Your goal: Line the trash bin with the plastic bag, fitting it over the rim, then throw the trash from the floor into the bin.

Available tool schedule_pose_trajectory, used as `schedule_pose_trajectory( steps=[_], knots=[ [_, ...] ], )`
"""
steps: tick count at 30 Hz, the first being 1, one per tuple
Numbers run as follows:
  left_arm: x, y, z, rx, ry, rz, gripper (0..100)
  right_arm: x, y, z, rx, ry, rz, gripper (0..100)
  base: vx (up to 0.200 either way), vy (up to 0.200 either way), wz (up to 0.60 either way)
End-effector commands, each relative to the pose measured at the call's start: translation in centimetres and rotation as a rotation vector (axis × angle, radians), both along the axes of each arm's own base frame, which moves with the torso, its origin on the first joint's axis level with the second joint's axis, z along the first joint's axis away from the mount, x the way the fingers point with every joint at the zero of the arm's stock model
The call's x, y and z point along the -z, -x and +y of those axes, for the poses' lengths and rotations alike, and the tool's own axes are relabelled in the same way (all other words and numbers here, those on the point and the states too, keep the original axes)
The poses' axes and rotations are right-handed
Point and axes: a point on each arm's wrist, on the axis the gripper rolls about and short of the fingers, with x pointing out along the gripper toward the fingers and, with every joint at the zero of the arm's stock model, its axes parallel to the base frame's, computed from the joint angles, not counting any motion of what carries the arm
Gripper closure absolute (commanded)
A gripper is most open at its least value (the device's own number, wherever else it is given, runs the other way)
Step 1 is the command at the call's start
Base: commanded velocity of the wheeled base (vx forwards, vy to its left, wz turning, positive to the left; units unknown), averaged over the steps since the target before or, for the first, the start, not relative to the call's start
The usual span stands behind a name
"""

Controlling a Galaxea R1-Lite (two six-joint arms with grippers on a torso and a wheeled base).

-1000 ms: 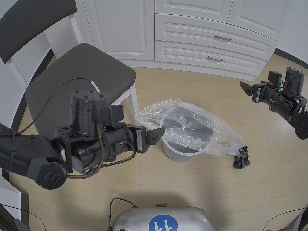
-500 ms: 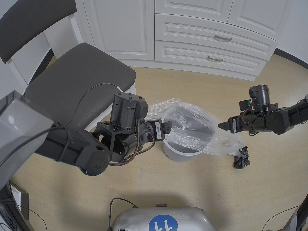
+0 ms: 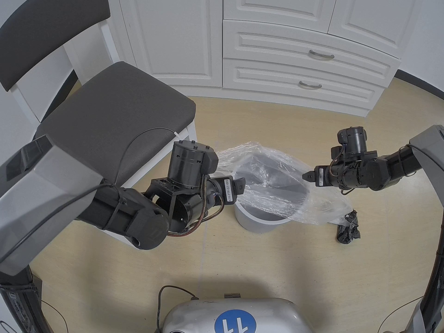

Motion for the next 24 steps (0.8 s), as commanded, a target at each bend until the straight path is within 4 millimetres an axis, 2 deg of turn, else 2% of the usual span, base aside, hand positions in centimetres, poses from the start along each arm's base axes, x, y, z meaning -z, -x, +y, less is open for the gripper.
schedule_pose_trajectory(
  steps=[1, 10, 13, 16, 21, 24],
  knots=[
    [0.3, -0.2, 0.0, -0.005, -0.002, 0.003, 0, 1.3, -2.5, 1.2, 0.059, -0.06, -0.011, 0, 0.0, 0.0, 0.0],
    [-0.4, -0.6, 0.7, -0.024, 0.012, -0.012, 0, 1.2, -5.7, 2.6, 0.199, -0.179, -0.099, 0, 0.0, 0.0, 0.0],
    [-0.4, -0.7, 0.7, -0.025, 0.014, -0.015, 0, 0.4, -7.4, 3.2, 0.262, -0.304, -0.161, 0, 0.0, 0.0, 0.0],
    [-0.5, -0.7, 0.7, -0.025, 0.014, -0.016, 0, 0.5, -8.3, 3.5, 0.283, -0.354, -0.173, 0, 0.0, 0.0, 0.0],
    [-0.5, -0.7, 0.7, -0.026, 0.016, -0.015, 0, 3.0, -9.9, 3.7, 0.334, -0.346, -0.178, 0, 0.0, 0.0, 0.0],
    [-0.5, -0.7, 0.7, -0.026, 0.018, -0.018, 0, 3.2, -10.8, 3.9, 0.367, -0.37, -0.218, 0, 0.0, 0.0, 0.0]
  ],
)
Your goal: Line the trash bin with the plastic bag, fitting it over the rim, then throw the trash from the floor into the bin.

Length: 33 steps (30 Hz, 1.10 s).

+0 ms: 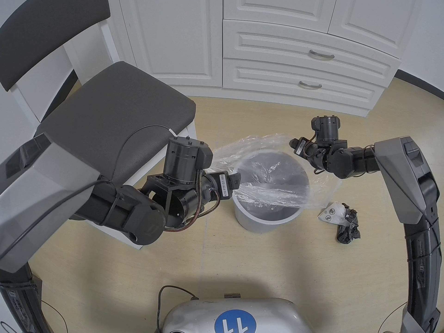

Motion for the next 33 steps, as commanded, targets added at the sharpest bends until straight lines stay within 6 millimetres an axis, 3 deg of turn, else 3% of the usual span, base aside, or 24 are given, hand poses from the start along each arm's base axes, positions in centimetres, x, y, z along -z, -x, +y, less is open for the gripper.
schedule_pose_trajectory(
  steps=[1, 13, 16, 17, 18, 22, 23, 25, 33],
  knots=[
    [-0.3, 0.0, 0.1, -0.003, 0.007, -0.008, 0, 2.7, -2.1, 0.4, 0.059, -0.036, -0.021, 0, 0.0, 0.0, 0.0],
    [-0.3, 0.0, 0.0, -0.001, 0.008, -0.009, 0, 4.0, -3.2, 0.3, 0.102, -0.145, -0.104, 0, 0.0, 0.0, 0.0],
    [-0.4, 0.0, 0.0, -0.002, 0.01, -0.008, 0, 3.4, -3.1, 0.3, 0.103, -0.149, -0.115, 0, 0.0, 0.0, 0.0],
    [-0.4, 0.0, 0.0, -0.001, 0.008, -0.009, 0, 2.0, -2.8, 0.4, 0.101, -0.154, -0.131, 0, 0.0, 0.0, 0.0],
    [-0.4, 0.1, 0.1, -0.001, 0.006, -0.008, 0, -0.2, -2.1, 0.4, 0.092, -0.144, -0.146, 0, 0.0, 0.0, 0.0],
    [-0.1, 0.3, 0.1, 0.003, -0.005, 0.0, 0, -2.6, 2.3, 1.4, 0.012, -0.05, -0.057, 0, 0.0, 0.0, 0.0],
    [-0.1, 0.3, 0.1, 0.004, -0.005, 0.0, 0, -2.8, 2.5, 1.3, 0.009, -0.048, -0.056, 0, 0.0, 0.0, 0.0],
    [0.0, 0.6, 0.2, 0.008, -0.012, 0.004, 0, -4.2, 5.4, 1.7, -0.076, 0.033, -0.024, 0, 0.0, 0.0, 0.0],
    [0.6, 0.9, -0.1, 0.02, -0.028, 0.017, 0, -5.0, 11.1, 0.4, -0.18, 0.303, 0.048, 0, 0.0, 0.0, 0.0]
  ],
)
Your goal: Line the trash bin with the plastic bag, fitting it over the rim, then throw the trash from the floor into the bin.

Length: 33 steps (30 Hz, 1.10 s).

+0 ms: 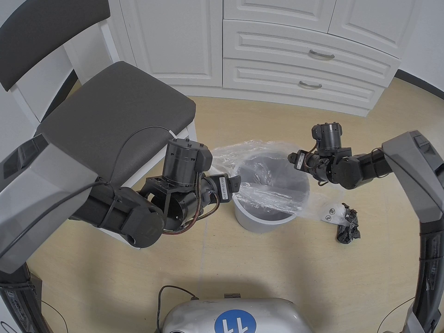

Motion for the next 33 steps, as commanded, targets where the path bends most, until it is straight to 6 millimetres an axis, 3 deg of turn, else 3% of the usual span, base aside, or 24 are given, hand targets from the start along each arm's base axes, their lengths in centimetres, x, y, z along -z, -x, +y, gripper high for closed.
schedule_pose_trajectory(
  steps=[1, 5, 11, 20, 24, 29, 33],
  knots=[
    [0.5, 0.4, -0.2, 0.011, -0.016, 0.013, 0, -5.2, 7.2, -0.8, -0.121, 0.177, -0.017, 0, 0.0, 0.0, 0.0],
    [1.4, 0.1, -0.8, 0.016, -0.025, 0.024, 0, -4.2, 8.7, -1.3, -0.171, 0.283, 0.008, 0, 0.0, 0.0, 0.0],
    [2.5, -1.0, -1.5, -0.027, -0.027, -0.001, 0, -3.2, 8.8, -0.2, -0.2, 0.295, -0.052, 0, 0.0, 0.0, 0.0],
    [4.3, -2.5, -2.9, -0.073, -0.015, -0.046, 0, -0.1, 13.4, 2.0, -0.348, 0.507, 0.036, 0, 0.0, 0.0, 0.0],
    [5.0, -3.7, -3.6, -0.135, -0.005, -0.095, 0, 1.3, 12.9, 3.3, -0.356, 0.506, 0.012, 0, 0.0, 0.0, 0.0],
    [7.0, -4.5, -3.2, -0.168, -0.117, -0.128, 0, 4.0, 11.8, 3.8, -0.327, 0.538, 0.028, 0, 0.0, 0.0, 0.0],
    [7.2, -5.0, -3.0, -0.201, -0.122, -0.153, 0, 3.9, 12.0, 4.0, -0.331, 0.535, 0.022, 0, 0.0, 0.0, 0.0]
  ],
)
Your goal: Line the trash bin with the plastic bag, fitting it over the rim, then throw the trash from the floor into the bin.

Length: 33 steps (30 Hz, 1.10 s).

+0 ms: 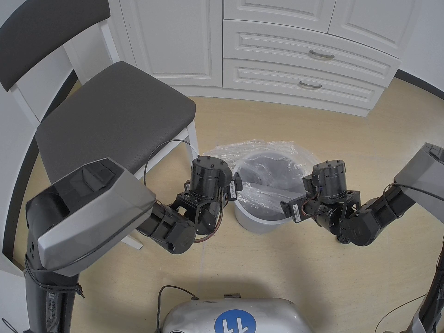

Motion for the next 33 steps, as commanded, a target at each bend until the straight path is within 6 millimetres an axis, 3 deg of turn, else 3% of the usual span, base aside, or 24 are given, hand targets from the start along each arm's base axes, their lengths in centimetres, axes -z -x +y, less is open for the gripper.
schedule_pose_trajectory(
  steps=[1, 3, 7, 11, 20, 25, 30, 31, 33],
  knots=[
    [2.1, -0.8, 0.2, -0.02, -0.024, 0.021, 0, 1.2, 0.2, 0.5, -0.018, 0.006, 0.021, 0, 0.0, 0.0, 0.0],
    [2.0, -0.9, 0.4, -0.025, -0.023, 0.019, 0, 0.1, 1.5, 0.5, -0.043, -0.011, 0.001, 0, 0.0, 0.0, 0.0],
    [1.7, -0.8, 0.4, -0.025, -0.021, 0.016, 0, 0.0, 3.9, 1.2, -0.198, -0.06, 0.02, 0, 0.0, 0.0, 0.0],
    [1.7, -0.8, 0.4, -0.025, -0.02, 0.013, 0, 0.6, 4.1, 1.5, -0.244, -0.079, 0.02, 0, 0.0, 0.0, 0.0],
    [1.6, -0.7, 0.4, -0.025, -0.014, 0.004, 0, 4.7, 1.9, 2.7, -0.237, -0.066, 0.052, 0, 0.0, 0.0, 0.0],
    [1.3, -0.8, 0.5, -0.026, -0.008, -0.003, 0, 6.9, -0.5, 3.9, -0.226, -0.121, -0.052, 0, 0.0, 0.0, 0.0],
    [1.2, -0.8, 0.5, -0.026, -0.007, -0.004, 0, 7.4, -1.1, 4.1, -0.223, -0.134, -0.073, 0, 0.0, 0.0, 0.0],
    [1.2, -0.8, 0.5, -0.026, -0.007, -0.004, 0, 7.3, -1.1, 4.1, -0.224, -0.136, -0.075, 100, 0.0, 0.0, 0.0],
    [1.1, -0.8, 0.5, -0.028, 0.002, -0.016, 0, 6.8, -1.1, 4.1, -0.223, -0.15, -0.101, 100, 0.0, 0.0, 0.0]
  ],
)
